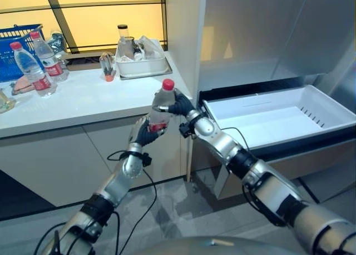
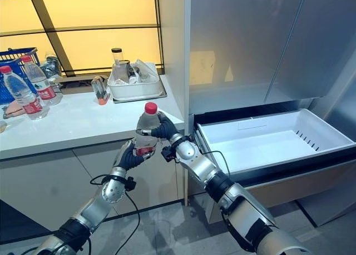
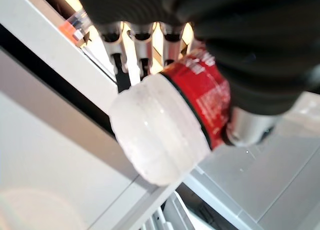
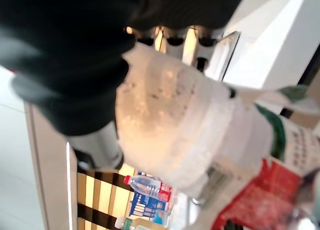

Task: Take the drinks into the refrigerator

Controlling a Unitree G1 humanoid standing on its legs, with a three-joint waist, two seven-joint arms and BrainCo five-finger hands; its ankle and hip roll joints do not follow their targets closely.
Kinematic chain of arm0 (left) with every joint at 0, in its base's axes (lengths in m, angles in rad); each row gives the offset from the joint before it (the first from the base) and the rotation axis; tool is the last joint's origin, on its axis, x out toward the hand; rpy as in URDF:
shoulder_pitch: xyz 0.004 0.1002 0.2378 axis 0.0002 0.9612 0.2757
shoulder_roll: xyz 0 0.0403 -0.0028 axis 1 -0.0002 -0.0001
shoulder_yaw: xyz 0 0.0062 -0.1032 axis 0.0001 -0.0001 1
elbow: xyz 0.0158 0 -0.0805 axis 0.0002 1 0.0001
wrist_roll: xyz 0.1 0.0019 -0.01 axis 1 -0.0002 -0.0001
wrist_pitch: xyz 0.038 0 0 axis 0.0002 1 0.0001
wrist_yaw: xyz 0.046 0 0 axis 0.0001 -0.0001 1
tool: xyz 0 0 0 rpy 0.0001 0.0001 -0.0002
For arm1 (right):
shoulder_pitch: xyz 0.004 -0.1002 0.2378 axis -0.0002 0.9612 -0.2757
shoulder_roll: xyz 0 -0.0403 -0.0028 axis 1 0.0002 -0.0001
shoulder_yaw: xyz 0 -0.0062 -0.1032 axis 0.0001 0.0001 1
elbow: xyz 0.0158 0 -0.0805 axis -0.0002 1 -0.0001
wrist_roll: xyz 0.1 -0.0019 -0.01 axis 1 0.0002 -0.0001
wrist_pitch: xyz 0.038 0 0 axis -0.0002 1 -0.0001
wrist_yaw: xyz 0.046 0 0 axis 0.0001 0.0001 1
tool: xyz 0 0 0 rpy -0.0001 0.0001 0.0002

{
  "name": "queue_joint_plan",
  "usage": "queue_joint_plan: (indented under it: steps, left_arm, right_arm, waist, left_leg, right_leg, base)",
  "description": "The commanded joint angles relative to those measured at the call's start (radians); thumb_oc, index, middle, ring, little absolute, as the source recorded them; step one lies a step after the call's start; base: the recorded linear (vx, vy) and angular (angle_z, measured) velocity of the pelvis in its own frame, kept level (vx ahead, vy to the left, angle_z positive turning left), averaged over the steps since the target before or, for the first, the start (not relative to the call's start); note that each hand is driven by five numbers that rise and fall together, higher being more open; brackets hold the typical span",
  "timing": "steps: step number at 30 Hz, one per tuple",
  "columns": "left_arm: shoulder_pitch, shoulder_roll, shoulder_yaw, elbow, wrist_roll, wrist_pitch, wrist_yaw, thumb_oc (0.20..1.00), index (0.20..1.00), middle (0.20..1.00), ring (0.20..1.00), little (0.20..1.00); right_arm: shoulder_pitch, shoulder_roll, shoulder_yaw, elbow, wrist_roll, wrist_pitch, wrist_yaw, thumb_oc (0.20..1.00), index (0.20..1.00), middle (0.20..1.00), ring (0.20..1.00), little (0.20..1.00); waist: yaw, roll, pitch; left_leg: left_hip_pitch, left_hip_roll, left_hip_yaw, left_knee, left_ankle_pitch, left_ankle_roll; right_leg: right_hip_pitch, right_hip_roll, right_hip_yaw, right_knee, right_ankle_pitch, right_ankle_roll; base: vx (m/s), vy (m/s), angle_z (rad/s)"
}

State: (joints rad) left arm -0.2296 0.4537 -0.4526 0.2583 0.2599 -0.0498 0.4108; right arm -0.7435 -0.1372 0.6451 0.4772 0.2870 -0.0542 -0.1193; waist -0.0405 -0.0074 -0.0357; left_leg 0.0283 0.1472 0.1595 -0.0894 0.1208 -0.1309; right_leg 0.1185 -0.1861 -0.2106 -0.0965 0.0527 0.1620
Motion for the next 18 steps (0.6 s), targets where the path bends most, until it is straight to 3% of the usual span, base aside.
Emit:
queue_joint_plan:
  steps: [1,11,18]
  left_arm:
    - [-0.315,-0.058,-0.055,-0.090,0.008,-0.147,-0.012,1.000,1.000,1.000,1.000,1.000]
    - [-0.136,-0.137,0.000,-0.025,-0.263,-0.138,-0.102,1.000,1.000,1.000,1.000,1.000]
    - [-0.049,-0.148,0.012,-0.020,-0.337,-0.137,-0.145,1.000,1.000,1.000,1.000,1.000]
  right_arm:
    - [-0.083,0.050,0.038,-0.051,0.037,-0.030,0.023,0.200,0.200,0.200,0.200,0.200]
    - [0.001,-0.074,-0.051,-0.286,0.099,-0.053,0.037,0.200,0.200,0.200,0.200,0.200]
    - [0.040,-0.140,-0.114,-0.351,0.149,-0.066,0.031,0.200,0.200,0.200,0.200,0.200]
  waist:
    - [0.028,0.007,0.015]
    - [0.033,0.003,0.028]
    - [0.037,0.000,0.038]
  left_leg:
    - [0.063,-0.042,0.016,0.002,-0.113,0.044]
    - [0.063,-0.039,0.025,0.002,-0.112,0.049]
    - [0.060,-0.039,0.031,0.002,-0.112,0.051]
  right_leg:
    - [0.007,0.009,-0.019,0.009,-0.022,-0.016]
    - [-0.003,0.012,-0.009,0.009,-0.018,-0.016]
    - [-0.011,0.010,-0.002,0.009,-0.015,-0.014]
  base:
    - [0.00,0.000,0.00]
    - [0.00,0.000,0.00]
    - [0.00,-0.003,-0.02]
